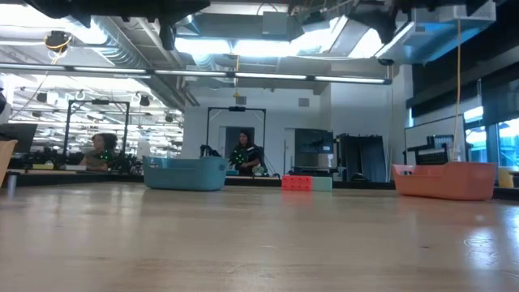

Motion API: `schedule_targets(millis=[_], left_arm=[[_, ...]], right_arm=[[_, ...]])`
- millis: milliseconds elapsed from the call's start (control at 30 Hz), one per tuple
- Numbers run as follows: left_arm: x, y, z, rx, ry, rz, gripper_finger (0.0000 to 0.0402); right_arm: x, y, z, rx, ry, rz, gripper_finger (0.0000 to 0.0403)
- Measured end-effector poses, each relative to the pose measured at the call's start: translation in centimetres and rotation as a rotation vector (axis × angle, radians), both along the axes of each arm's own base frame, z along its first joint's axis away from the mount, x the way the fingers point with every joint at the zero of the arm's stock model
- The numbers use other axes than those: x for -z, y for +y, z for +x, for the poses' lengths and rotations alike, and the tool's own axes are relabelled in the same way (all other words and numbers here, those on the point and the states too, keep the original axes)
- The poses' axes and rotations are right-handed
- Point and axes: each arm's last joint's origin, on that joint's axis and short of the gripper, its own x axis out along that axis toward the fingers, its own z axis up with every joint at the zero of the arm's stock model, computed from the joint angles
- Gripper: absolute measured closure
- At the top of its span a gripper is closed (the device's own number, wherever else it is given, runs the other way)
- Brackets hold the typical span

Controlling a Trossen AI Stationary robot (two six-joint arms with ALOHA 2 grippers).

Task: Sort & place blocks by color
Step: Put the top center orange 8 stud game piece into the orange bin

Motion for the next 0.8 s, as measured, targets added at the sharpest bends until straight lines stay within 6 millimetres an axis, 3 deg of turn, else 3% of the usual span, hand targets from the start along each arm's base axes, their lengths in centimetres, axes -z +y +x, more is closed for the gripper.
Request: schedule_targets(millis=[200, 800], left_arm=[[0.03, 0.01, 0.00, 0.000, 0.004, 0.001, 0.0402], [0.04, 0.02, 0.00, -0.001, 0.006, 0.002, 0.0402]], right_arm=[[-0.74, 0.67, 0.70, -0.037, -0.080, -0.188, 0.0052], [-0.73, 0.65, 0.78, -0.037, -0.082, -0.182, 0.0052]])
